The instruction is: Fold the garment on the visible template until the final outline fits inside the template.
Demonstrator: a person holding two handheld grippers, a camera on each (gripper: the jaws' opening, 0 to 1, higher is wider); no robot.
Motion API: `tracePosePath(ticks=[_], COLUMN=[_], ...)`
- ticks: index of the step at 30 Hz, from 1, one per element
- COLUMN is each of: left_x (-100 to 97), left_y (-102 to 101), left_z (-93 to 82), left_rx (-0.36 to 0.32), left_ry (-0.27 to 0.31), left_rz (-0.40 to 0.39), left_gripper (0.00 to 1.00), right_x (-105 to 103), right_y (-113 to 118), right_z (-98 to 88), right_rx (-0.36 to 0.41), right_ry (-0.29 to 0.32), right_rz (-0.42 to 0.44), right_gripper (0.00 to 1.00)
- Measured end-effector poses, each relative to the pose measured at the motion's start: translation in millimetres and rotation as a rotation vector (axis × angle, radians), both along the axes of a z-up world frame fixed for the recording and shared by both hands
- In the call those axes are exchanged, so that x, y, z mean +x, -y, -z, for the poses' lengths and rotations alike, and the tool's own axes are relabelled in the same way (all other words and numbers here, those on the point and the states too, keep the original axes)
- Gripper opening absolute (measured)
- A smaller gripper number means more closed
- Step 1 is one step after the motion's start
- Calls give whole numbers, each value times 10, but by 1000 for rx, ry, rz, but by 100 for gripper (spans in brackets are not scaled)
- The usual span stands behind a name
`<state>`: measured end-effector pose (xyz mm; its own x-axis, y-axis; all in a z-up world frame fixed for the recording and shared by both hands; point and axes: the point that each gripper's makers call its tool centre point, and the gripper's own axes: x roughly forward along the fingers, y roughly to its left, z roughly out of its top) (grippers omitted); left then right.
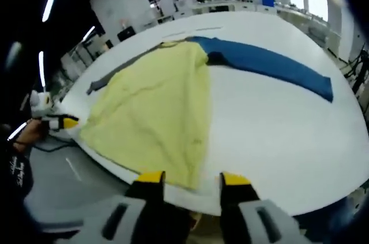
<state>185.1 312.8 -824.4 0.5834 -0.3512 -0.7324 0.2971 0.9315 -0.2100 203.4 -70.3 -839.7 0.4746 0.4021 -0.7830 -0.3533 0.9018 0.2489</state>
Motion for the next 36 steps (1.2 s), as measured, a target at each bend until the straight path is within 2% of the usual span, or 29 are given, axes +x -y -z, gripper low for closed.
tracePosePath(ticks=[3, 6, 9, 12, 17, 21, 25, 26, 28, 31, 36], left_x=[67, 110, 150, 191, 238, 254, 256, 256, 253, 252, 273], left_y=[48, 77, 80, 90, 96, 89, 88, 84, 80, 78, 79], left_z=[-88, -157, -183, -234, -291, -304, -338, -339, -337, -345, -384], left_rx=[3, 0, 11, 26, 48, 57, 62, 63, 60, 58, 52], left_ry=[70, 114, 140, 177, 220, 234, 250, 251, 252, 256, 275], left_rz=[26, 45, 56, 69, 88, 96, 100, 99, 100, 95, 92], left_gripper=[44, 52, 60, 69, 82, 91, 98, 99, 99, 99, 99], right_x=[99, 176, 336, 493, 767, 952, 1155, 1226, 1344, 1443, 1516], right_y=[26, 39, 142, 230, 273, 357, 596, 726, 978, 1300, 1698], right_z=[-81, -159, -222, -284, -370, -395, -390, -400, -376, -366, -307], right_rx=[31, 61, 52, 41, 90, 78, 20, 0, -16, -68, -124], right_ry=[50, 75, 126, 170, 207, 239, 265, 280, 271, 277, 266], right_rz=[12, 37, 49, 41, 53, 61, 89, 135, 188, 274, 387], right_gripper=[48, 55, 62, 62, 62, 60, 59, 58, 57, 52, 44])
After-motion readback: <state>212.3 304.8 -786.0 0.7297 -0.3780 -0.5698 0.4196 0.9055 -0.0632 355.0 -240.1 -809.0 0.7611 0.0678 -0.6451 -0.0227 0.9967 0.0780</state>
